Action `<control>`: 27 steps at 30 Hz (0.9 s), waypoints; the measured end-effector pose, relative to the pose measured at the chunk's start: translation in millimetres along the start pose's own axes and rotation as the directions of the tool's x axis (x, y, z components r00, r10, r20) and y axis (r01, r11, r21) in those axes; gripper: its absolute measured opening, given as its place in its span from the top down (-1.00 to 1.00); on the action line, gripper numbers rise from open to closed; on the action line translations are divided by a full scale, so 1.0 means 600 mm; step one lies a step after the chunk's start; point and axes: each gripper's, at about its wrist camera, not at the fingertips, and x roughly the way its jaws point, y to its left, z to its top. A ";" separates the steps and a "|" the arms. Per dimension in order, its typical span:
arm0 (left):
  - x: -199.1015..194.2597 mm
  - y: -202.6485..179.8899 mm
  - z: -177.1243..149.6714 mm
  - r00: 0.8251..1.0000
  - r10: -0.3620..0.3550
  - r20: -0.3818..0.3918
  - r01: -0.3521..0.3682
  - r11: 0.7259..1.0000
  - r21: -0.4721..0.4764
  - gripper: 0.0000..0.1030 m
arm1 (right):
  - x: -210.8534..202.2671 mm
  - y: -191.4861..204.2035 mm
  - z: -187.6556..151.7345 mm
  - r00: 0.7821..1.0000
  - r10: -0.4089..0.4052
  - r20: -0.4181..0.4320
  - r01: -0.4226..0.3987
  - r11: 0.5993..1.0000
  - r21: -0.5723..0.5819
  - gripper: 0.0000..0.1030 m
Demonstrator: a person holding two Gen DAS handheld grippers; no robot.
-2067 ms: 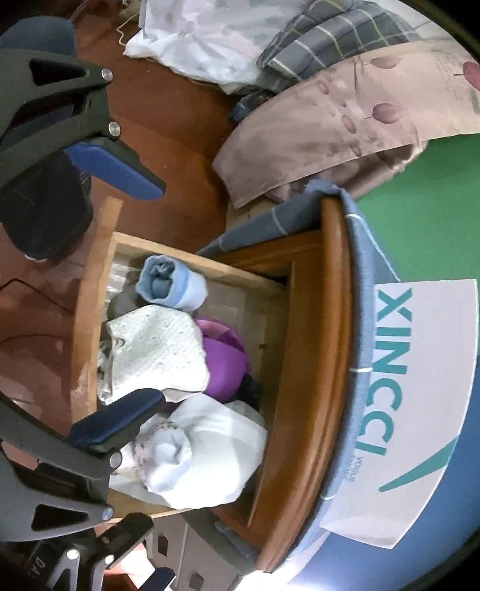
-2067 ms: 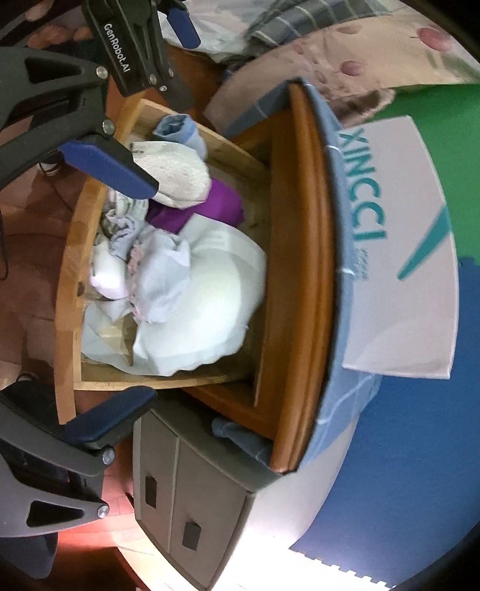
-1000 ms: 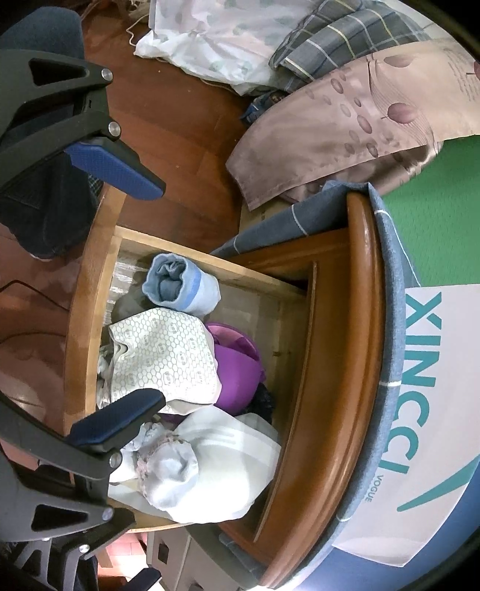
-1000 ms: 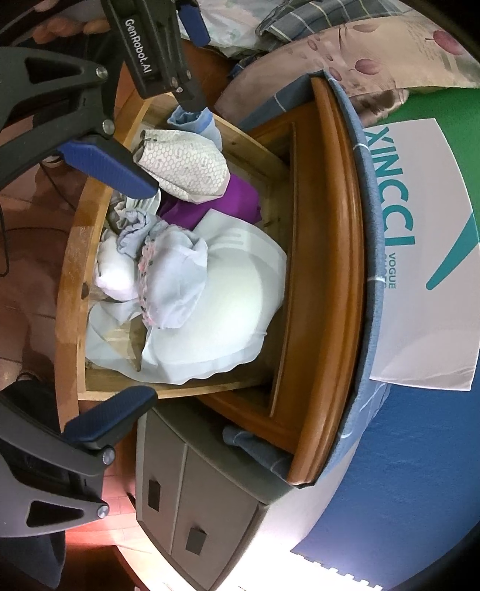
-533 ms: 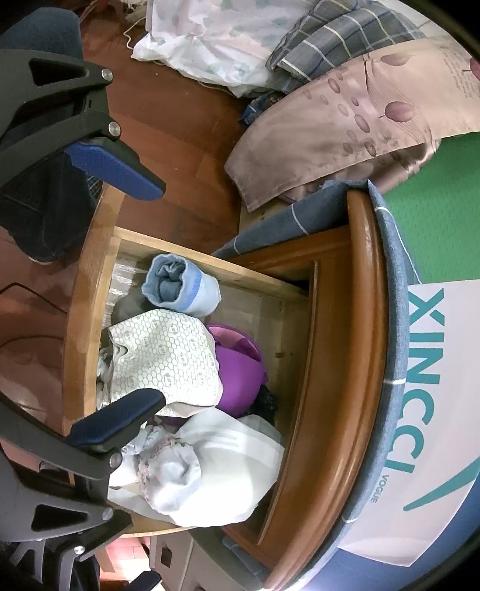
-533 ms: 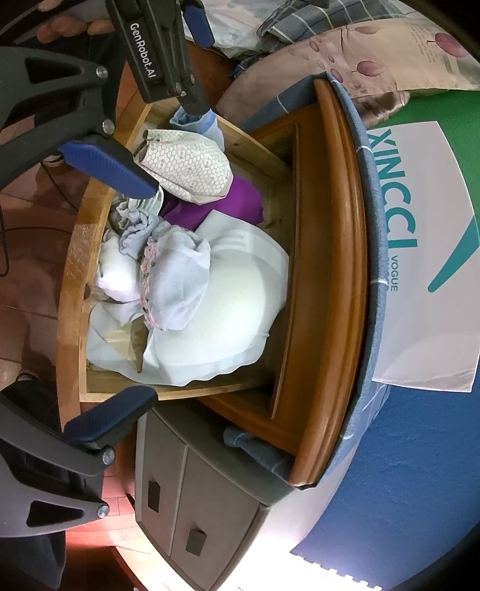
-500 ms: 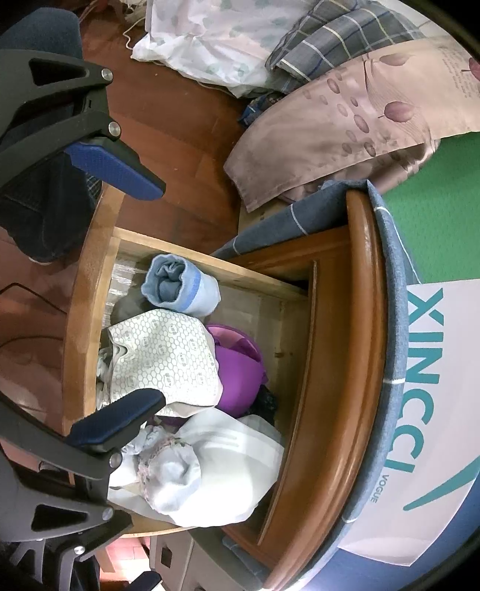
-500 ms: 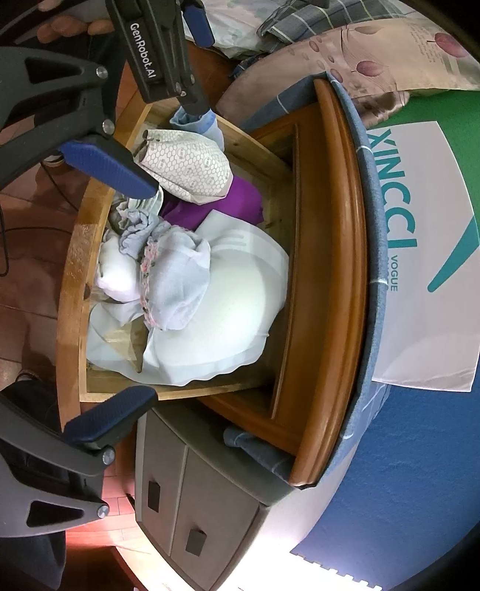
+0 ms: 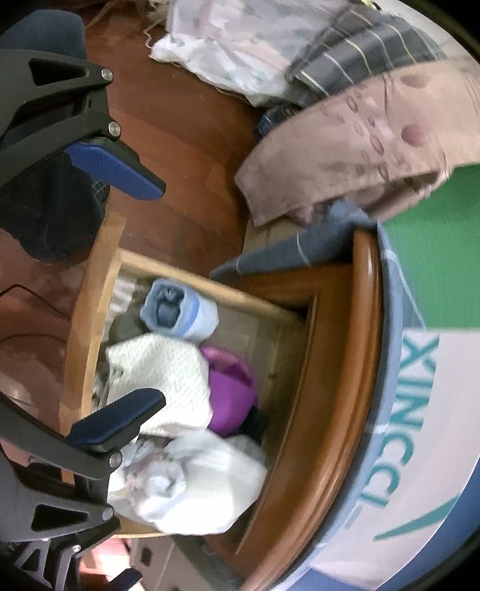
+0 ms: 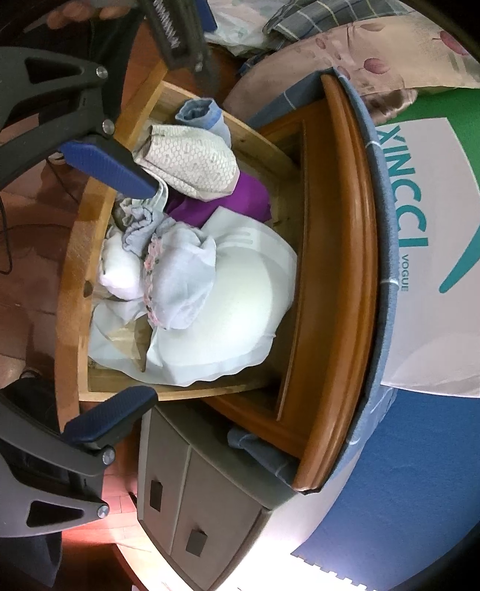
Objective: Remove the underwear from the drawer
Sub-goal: 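Lower the right tool and grasp the pale lavender underwear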
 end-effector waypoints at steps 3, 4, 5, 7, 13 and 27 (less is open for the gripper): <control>0.001 0.012 0.004 0.999 0.038 0.009 -0.038 0.999 -0.016 -0.97 | 0.020 0.001 0.009 0.999 0.011 -0.034 -0.010 1.000 0.004 -1.00; 0.002 0.014 0.005 0.998 0.054 0.011 -0.054 0.998 -0.012 -0.97 | 0.029 0.004 0.013 0.999 0.018 -0.050 -0.018 1.000 0.001 -1.00; 0.003 0.013 0.006 0.998 0.064 0.012 -0.064 0.998 -0.008 -0.97 | 0.039 0.008 0.017 0.998 0.015 -0.066 -0.015 1.000 -0.008 -1.00; 0.003 0.010 0.006 0.996 0.082 0.023 -0.082 0.997 0.013 -0.97 | 0.061 0.017 0.026 0.994 0.003 -0.105 -0.007 0.999 -0.033 -0.90; 0.014 0.002 0.006 0.997 0.073 0.002 -0.073 0.994 0.076 -0.93 | 0.130 0.022 0.043 0.972 0.001 -0.234 -0.010 0.999 -0.040 -0.66; 0.024 -0.005 -0.002 0.999 -0.046 -0.017 0.047 0.998 0.045 -0.91 | 0.190 0.033 0.042 0.937 0.103 -0.334 -0.109 0.994 0.001 0.39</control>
